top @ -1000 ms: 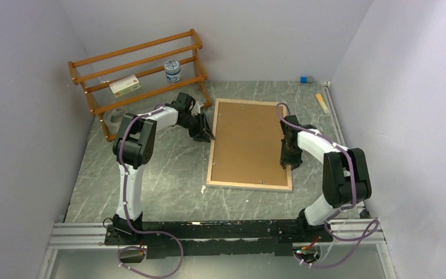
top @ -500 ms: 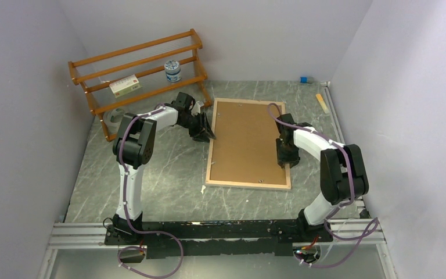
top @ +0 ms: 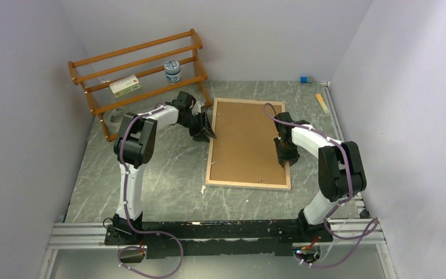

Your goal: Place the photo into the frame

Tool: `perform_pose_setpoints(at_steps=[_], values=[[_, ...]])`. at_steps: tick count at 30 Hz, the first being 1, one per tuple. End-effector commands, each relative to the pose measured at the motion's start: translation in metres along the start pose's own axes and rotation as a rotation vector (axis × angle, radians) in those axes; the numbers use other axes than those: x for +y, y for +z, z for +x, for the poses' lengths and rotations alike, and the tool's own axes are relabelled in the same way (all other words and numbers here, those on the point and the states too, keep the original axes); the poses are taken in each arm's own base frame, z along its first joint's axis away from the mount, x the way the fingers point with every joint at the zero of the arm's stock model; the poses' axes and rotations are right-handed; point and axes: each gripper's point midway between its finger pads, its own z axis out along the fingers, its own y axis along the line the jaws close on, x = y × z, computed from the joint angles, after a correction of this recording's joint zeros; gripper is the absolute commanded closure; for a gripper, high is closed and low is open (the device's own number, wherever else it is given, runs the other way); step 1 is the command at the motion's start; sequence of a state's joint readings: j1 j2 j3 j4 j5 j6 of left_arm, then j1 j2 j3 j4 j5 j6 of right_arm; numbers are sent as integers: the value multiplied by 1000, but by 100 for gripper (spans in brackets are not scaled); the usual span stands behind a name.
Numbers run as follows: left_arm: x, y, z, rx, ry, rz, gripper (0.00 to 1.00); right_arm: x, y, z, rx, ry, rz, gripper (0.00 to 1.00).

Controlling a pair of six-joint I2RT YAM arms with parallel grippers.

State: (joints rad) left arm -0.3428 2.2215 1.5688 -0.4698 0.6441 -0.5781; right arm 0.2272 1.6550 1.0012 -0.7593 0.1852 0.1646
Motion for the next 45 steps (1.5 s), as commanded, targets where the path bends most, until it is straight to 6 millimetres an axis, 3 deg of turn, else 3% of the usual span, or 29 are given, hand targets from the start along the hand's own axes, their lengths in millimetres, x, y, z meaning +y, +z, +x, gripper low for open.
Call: perform_pose_setpoints(at_steps=[1,4,6,10,13,15,18,24,28,32,37,45], values=[[69,20,31,95,-44,-220,51,16,-5,-22,-81,-24,-37,74],[70,20,31,99,-40,-222,52,15,-8,-24,-92,-25,-33,79],[70,20,31,99,-40,-221,53,14,-9,-26,-102,-15,-21,77],[68,18,32,92,-36,-221,51,12,-24,-38,-157,61,-9,46],[62,13,33,80,-23,-194,46,22,-49,-53,-253,138,-94,34],[58,11,35,78,-14,-170,44,31,-67,-61,-317,201,-169,33],[56,10,42,89,-27,-150,46,64,-82,-65,-347,312,-368,38],[62,14,70,145,-75,-112,63,138,-95,-63,-309,527,-747,65],[58,18,87,184,-79,-70,76,186,-95,-58,-235,582,-869,70],[57,23,102,218,-67,-74,83,225,-88,-50,-171,610,-914,71],[61,24,109,226,-71,-99,86,249,-69,-36,-113,638,-908,73],[59,24,109,232,-80,-91,92,275,-63,-28,-64,600,-943,76]])
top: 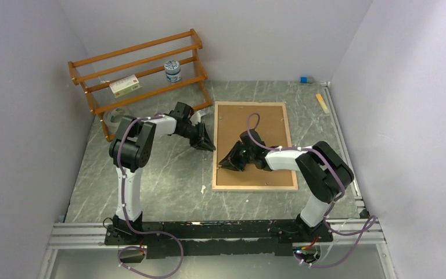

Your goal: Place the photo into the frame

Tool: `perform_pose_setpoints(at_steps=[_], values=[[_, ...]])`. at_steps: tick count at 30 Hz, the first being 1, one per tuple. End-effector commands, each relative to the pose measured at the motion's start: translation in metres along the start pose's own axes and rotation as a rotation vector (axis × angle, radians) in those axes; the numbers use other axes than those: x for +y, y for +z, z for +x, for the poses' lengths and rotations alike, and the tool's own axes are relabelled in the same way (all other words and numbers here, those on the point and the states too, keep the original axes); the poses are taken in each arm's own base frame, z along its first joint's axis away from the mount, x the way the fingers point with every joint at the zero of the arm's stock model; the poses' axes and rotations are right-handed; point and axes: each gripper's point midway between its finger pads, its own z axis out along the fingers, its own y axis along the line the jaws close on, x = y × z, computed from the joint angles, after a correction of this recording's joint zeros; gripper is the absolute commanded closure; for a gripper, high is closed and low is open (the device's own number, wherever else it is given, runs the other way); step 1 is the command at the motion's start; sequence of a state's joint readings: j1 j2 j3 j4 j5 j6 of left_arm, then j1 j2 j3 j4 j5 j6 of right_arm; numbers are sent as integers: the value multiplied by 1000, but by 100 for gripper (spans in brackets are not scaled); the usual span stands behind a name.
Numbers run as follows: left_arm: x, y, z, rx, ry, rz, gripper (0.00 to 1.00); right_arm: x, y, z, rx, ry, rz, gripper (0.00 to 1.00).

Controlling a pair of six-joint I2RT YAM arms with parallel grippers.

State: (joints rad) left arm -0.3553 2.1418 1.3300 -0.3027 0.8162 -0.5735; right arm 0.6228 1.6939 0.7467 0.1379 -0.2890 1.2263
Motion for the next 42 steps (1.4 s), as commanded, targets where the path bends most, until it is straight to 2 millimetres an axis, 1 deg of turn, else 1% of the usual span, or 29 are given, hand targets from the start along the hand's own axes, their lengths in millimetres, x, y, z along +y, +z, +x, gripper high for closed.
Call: perform_pose_setpoints(at_steps=[1,3,6,10,15,17,19,21,23,25,27,30,35,38,42], values=[[65,19,55,133,-121,-235,94,23,6,2,11,1,-72,76],[67,20,56,137,-124,-240,95,21,7,5,14,3,-63,75],[68,20,57,140,-128,-243,97,18,10,7,14,1,-55,70],[69,21,58,141,-136,-239,98,16,17,9,23,4,-72,70],[70,21,60,145,-143,-245,98,27,17,7,7,10,-161,71],[70,21,61,145,-148,-242,98,36,14,6,-6,14,-224,71],[70,21,60,141,-150,-247,97,38,10,4,-26,33,-234,72],[71,21,59,138,-151,-257,97,34,5,1,-56,40,-187,72],[72,20,59,137,-150,-263,97,30,-1,0,-82,39,-145,68],[75,20,58,134,-151,-275,98,23,-5,1,-95,52,-104,64],[76,20,58,131,-153,-285,97,21,-6,7,-87,60,-98,63],[78,20,58,130,-158,-291,98,18,-6,15,-76,60,-84,63],[80,21,59,132,-164,-296,97,9,1,16,-70,61,-45,65],[80,20,59,130,-160,-301,97,3,5,14,-81,52,-22,64],[79,19,60,129,-158,-304,98,1,9,6,-116,0,-4,63]])
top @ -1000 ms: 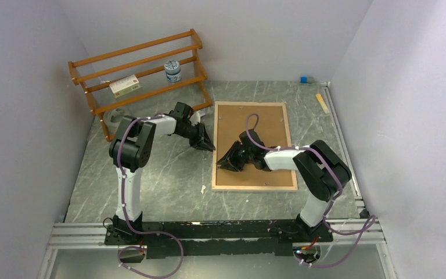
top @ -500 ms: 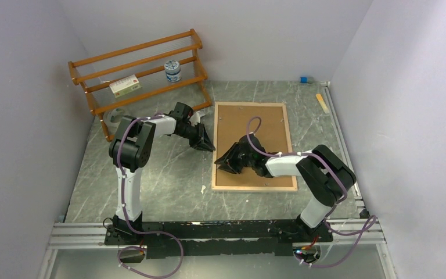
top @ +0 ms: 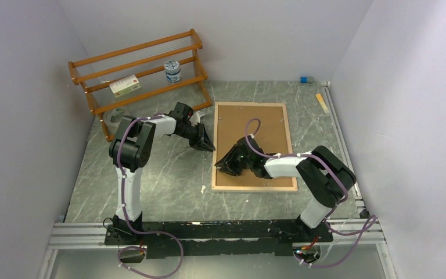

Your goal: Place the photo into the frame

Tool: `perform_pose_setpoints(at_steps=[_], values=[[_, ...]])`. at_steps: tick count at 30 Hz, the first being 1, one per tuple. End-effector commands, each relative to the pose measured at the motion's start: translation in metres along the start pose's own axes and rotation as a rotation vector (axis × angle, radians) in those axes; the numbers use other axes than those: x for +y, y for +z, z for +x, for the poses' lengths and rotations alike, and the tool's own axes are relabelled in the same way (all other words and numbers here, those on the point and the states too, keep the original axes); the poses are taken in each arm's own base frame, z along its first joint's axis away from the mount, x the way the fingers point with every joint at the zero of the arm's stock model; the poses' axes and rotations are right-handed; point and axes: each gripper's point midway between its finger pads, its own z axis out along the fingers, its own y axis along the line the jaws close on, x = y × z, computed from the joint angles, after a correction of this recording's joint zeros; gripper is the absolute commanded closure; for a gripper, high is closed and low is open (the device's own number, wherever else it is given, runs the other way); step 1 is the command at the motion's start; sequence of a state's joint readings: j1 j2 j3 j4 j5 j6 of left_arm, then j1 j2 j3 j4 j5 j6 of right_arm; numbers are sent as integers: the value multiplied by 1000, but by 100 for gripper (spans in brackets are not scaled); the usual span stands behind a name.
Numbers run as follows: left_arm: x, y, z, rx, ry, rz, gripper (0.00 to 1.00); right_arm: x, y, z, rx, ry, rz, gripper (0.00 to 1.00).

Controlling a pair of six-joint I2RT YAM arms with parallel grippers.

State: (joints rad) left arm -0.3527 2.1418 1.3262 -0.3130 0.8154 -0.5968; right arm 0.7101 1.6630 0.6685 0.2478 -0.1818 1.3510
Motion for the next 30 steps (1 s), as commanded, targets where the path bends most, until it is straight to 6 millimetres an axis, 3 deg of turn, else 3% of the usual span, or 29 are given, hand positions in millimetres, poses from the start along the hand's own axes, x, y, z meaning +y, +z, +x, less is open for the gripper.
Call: perform_pose_setpoints(at_steps=[1,12,20,22,30], values=[[80,20,55,119,-126,-298,98,-1,7,-12,-61,-56,16,62],[80,23,62,122,-158,-274,98,15,13,-13,-62,-23,-85,61],[70,18,56,109,-139,-263,95,44,-28,-23,-140,-146,-130,56],[67,18,54,105,-132,-260,93,42,-35,-28,-170,-166,-109,54],[67,16,51,99,-126,-270,92,21,-7,-27,-111,-212,-8,53]])
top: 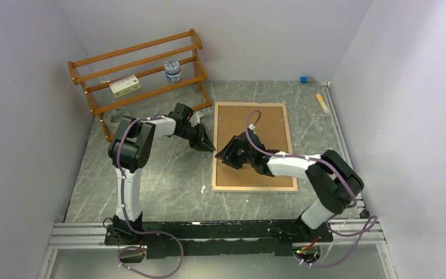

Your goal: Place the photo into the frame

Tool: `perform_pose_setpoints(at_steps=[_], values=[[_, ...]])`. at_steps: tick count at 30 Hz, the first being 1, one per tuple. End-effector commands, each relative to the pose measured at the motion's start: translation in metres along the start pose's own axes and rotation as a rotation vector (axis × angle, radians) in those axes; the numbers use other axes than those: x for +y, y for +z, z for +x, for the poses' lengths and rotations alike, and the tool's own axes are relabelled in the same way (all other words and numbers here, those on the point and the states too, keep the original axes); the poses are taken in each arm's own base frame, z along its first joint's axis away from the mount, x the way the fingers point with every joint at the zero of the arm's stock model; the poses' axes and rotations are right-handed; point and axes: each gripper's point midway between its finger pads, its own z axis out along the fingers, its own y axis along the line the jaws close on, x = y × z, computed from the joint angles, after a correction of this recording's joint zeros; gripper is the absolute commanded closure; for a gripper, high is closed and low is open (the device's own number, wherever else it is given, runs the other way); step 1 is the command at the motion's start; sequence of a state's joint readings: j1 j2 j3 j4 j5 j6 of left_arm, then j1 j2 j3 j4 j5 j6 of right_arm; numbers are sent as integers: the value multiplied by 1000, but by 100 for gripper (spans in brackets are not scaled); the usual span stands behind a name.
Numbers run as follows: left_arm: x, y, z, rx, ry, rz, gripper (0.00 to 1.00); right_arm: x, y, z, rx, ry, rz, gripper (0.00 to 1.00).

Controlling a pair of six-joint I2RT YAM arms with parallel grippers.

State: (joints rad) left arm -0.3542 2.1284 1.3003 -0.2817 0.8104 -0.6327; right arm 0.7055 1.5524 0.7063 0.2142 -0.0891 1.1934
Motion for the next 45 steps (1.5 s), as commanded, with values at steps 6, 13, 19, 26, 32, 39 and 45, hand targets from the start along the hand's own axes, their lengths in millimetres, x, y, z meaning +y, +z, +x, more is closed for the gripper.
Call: perform_pose_setpoints(at_steps=[6,13,19,26,32,39,45], values=[[69,14,48,107,-100,-279,94,-21,26,8,61,-81,73,53],[71,15,50,110,-104,-281,94,-23,39,27,162,-106,25,54],[71,15,49,110,-102,-283,95,-22,38,32,191,-106,12,55],[67,15,47,111,-99,-266,94,5,31,18,162,-129,-49,54],[57,10,42,91,-99,-255,68,12,9,-43,-5,-106,-15,45],[40,3,13,7,-15,-213,43,8,9,-119,-125,-112,-5,43],[43,1,-17,-88,46,-270,43,10,50,-167,-149,-142,-9,48]])
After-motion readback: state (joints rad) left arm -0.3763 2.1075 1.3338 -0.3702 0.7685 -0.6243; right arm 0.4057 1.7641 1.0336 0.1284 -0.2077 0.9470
